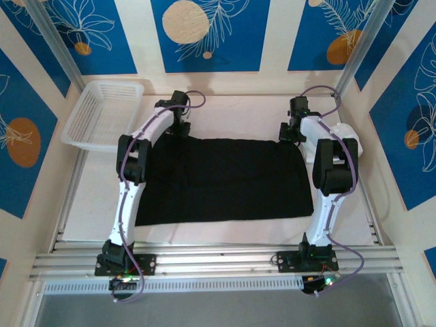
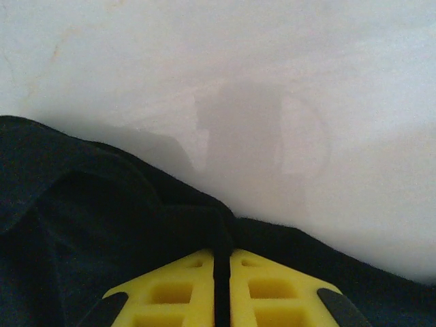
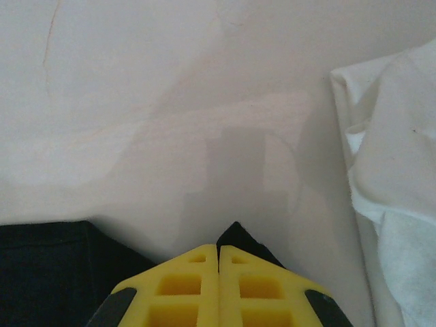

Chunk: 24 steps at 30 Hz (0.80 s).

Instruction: Fold the inside-out t-shirt

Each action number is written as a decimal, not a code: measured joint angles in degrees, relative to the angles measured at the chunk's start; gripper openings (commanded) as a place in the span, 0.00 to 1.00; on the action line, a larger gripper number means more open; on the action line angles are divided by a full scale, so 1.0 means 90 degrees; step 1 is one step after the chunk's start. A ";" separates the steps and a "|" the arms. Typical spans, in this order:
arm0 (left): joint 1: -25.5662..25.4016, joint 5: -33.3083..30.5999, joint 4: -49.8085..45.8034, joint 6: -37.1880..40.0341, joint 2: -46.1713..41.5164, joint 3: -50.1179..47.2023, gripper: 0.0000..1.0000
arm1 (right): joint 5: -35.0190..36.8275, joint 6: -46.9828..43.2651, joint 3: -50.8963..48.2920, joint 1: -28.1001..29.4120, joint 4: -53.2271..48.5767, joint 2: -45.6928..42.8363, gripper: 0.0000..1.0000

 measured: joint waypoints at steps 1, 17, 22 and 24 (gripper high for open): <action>0.0000 0.0000 -0.0015 0.0000 0.0000 0.0019 0.10 | -0.0002 0.0000 0.0000 0.0000 0.0000 0.0000 0.00; 0.0073 0.0017 -0.0066 -0.0005 0.0000 0.0129 0.09 | -0.0002 0.0000 0.0000 0.0000 -0.0002 0.0000 0.00; 0.0102 0.0066 -0.0073 -0.0015 0.0000 0.0129 0.13 | -0.0002 0.0000 0.0000 0.0000 -0.0002 0.0000 0.00; 0.0114 0.0104 -0.0090 -0.0034 0.0000 0.0129 0.14 | -0.0002 0.0000 0.0000 0.0000 0.0000 0.0000 0.00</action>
